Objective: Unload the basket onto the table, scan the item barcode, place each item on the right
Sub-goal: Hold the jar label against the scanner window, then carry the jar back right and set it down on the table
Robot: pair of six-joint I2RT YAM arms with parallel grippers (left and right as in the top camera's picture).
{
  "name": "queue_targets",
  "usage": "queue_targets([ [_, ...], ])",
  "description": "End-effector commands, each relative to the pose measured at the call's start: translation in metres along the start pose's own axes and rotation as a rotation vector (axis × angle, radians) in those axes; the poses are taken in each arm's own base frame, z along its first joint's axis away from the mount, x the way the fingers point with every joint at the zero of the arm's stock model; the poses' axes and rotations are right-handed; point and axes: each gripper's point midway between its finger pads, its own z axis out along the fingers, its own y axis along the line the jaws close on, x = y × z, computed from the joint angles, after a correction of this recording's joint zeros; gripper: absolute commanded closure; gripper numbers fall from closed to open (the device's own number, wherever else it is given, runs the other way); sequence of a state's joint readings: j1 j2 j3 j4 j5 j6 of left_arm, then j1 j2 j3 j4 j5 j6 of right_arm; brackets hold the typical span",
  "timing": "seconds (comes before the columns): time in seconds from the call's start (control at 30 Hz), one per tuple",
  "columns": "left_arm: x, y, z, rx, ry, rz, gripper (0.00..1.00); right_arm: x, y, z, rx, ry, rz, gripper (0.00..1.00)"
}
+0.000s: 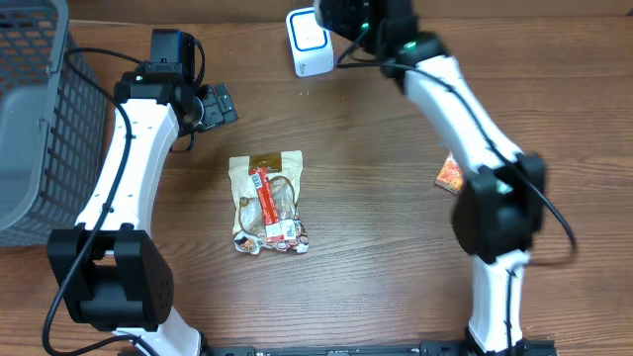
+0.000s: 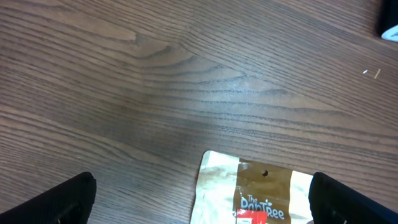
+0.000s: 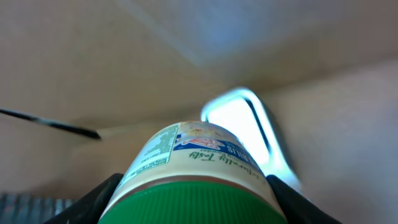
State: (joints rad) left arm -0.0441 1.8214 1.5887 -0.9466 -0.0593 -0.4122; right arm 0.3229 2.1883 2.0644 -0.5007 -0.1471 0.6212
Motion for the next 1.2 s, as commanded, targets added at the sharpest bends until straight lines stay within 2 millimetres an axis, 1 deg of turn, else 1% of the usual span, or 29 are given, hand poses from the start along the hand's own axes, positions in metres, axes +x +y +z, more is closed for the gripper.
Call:
queue_targets([
  [0.0,-0.008,-0.005,-0.011,0.020,-0.032,-0.007,0.00,0.004,-0.012,-0.049,0.089,0.099,-0.040,0.96],
  [0.07,-0.008,-0.005,-0.011,0.020,-0.032,-0.007,0.00,0.032,-0.040,-0.056,0.185,0.225,-0.059,0.96],
  [0.1,-0.008,-0.005,-0.011,0.020,-0.032,-0.007,0.01,0.048,-0.058,-0.060,0.242,0.295,-0.063,0.96],
  [0.17,-0.008,-0.005,-0.011,0.020,-0.032,-0.007,0.00,0.073,-0.089,-0.070,0.362,0.393,-0.066,0.96],
  [0.23,-0.008,-0.005,-0.011,0.020,-0.032,-0.007,0.00,0.092,-0.122,-0.080,0.499,0.447,-0.070,0.96],
  [0.3,-0.008,-0.005,-0.011,0.020,-0.032,-0.007,0.00,0.106,-0.147,-0.086,0.599,0.481,-0.080,0.96],
  [0.4,-0.008,-0.005,-0.011,0.020,-0.032,-0.007,0.00,0.129,-0.174,-0.089,0.662,0.542,-0.072,0.96],
  [0.57,-0.008,-0.005,-0.011,0.020,-0.032,-0.007,0.00,0.157,-0.217,-0.098,0.750,0.612,-0.038,0.96],
  [0.7,-0.008,-0.005,-0.011,0.020,-0.032,-0.007,0.00,0.166,-0.248,-0.118,0.846,0.662,-0.010,0.96],
  [0.77,-0.008,-0.005,-0.011,0.020,-0.032,-0.007,0.00,0.167,-0.258,-0.128,0.874,0.683,0.017,0.95],
  [0.8,-0.008,-0.005,-0.011,0.020,-0.032,-0.007,0.00,0.165,-0.262,-0.132,0.883,0.687,0.032,0.89],
  [0.83,-0.008,-0.005,-0.011,0.020,-0.032,-0.007,0.00,0.164,-0.266,-0.134,0.889,0.688,0.042,0.76],
  [0.87,-0.008,-0.005,-0.011,0.020,-0.032,-0.007,0.00,0.163,-0.269,-0.137,0.895,0.691,0.053,0.66],
  [0.93,-0.008,-0.005,-0.011,0.020,-0.032,-0.007,0.00,0.161,-0.276,-0.143,0.908,0.695,0.074,0.50],
  [0.97,-0.008,-0.005,-0.011,0.020,-0.032,-0.007,0.00,0.160,-0.277,-0.145,0.912,0.697,0.081,0.48],
  [1.17,-0.008,-0.005,-0.011,0.020,-0.032,-0.007,0.00,0.154,-0.290,-0.157,0.936,0.699,0.125,0.46],
])
